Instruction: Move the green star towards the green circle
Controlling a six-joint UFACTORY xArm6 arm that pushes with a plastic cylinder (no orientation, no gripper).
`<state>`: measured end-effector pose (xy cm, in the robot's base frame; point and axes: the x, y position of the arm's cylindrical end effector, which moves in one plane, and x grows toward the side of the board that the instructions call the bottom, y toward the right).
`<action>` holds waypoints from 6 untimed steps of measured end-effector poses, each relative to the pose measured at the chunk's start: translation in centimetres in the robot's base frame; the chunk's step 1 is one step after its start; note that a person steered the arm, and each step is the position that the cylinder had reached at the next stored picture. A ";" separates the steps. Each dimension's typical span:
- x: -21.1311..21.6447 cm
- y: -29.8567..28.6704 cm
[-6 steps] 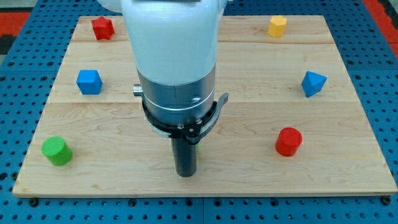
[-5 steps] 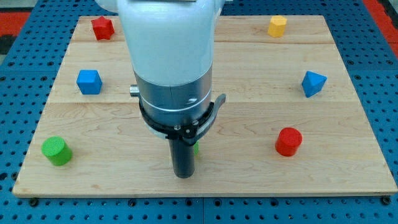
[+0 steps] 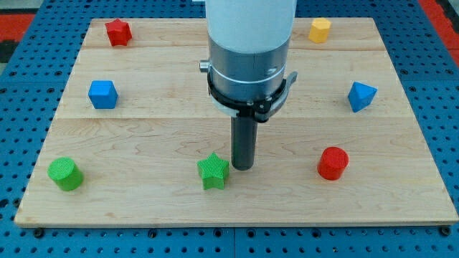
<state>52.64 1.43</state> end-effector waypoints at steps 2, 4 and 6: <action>0.1 0.2; 0.1 3.4; -3.4 7.1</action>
<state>49.27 8.53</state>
